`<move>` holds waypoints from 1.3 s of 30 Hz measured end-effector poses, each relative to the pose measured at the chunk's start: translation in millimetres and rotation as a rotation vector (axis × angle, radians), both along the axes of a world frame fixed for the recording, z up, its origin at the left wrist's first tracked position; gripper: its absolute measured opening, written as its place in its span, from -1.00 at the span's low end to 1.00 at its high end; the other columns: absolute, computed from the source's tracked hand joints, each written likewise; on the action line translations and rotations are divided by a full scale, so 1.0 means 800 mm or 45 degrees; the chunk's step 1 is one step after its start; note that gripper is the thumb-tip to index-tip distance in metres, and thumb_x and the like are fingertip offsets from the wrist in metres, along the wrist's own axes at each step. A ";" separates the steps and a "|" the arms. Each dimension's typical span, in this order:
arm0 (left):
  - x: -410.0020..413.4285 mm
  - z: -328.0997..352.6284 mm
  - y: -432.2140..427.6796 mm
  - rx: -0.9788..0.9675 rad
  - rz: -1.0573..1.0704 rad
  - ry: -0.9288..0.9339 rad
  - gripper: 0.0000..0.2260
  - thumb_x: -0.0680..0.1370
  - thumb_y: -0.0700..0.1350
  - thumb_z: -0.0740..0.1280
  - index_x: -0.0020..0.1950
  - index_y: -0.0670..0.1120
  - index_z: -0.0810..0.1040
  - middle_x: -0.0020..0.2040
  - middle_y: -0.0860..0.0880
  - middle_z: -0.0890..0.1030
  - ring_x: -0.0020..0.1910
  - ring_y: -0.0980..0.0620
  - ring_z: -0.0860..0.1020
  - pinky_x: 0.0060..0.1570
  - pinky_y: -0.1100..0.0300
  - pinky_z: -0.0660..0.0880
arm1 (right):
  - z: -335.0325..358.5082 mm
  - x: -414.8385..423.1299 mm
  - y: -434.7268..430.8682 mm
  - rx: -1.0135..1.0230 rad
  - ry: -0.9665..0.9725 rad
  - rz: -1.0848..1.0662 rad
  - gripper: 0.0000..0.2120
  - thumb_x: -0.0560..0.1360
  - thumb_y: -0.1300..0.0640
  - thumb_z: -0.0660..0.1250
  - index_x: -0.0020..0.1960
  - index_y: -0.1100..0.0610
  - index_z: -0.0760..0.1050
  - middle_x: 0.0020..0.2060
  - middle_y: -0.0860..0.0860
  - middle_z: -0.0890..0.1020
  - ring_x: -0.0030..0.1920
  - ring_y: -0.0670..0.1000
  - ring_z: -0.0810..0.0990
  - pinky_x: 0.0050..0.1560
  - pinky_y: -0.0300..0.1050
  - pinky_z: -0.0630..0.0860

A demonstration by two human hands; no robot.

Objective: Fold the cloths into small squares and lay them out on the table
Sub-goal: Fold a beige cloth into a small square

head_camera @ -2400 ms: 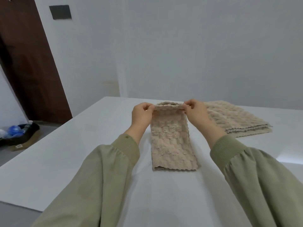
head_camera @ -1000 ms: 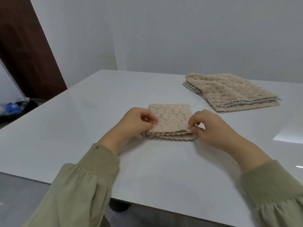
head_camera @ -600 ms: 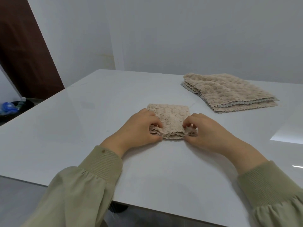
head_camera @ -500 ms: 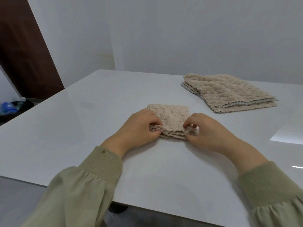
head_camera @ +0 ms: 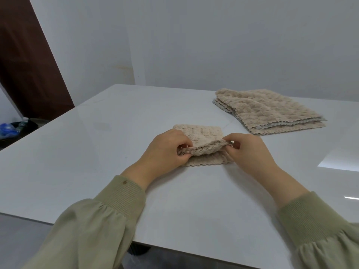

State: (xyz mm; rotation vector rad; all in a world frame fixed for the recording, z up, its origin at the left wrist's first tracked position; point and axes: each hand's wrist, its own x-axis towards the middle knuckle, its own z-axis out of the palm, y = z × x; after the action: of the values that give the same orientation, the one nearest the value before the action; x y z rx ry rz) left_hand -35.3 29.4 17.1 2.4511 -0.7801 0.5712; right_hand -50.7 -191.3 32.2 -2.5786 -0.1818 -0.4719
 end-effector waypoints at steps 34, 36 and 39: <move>0.003 0.003 0.014 0.179 0.060 0.341 -0.85 0.41 -0.24 0.32 -0.15 0.01 0.54 -0.09 0.08 0.54 -0.02 0.10 0.43 0.00 0.20 0.39 | -0.011 0.012 -0.014 -0.321 -0.102 0.272 -0.89 0.40 0.17 0.38 -0.28 0.12 0.64 -0.25 0.00 0.53 -0.13 0.06 0.45 -0.04 0.02 0.40; 0.004 0.004 0.015 0.172 0.076 0.358 -0.85 0.41 -0.23 0.32 -0.12 -0.01 0.58 -0.07 0.07 0.55 0.00 0.09 0.45 0.03 0.17 0.40 | -0.004 0.011 -0.001 -0.181 -0.353 0.200 -0.78 0.44 0.12 0.25 -0.27 0.16 0.61 -0.26 0.02 0.53 -0.16 0.07 0.45 -0.06 0.00 0.39; 0.004 0.004 0.015 0.152 0.077 0.361 -0.85 0.41 -0.24 0.34 -0.12 -0.02 0.61 -0.09 0.09 0.55 -0.01 0.10 0.46 0.04 0.18 0.40 | 0.002 0.017 0.042 -0.087 -0.623 0.120 -0.71 0.45 0.16 0.12 -0.05 0.23 0.59 -0.14 0.11 0.60 -0.11 0.14 0.52 -0.02 -0.08 0.33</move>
State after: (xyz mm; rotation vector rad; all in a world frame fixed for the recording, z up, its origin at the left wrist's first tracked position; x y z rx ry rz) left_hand -31.9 41.1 20.6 2.5958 -0.6415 0.1946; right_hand -37.2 -157.9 34.1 -2.4597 -0.4911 -1.0696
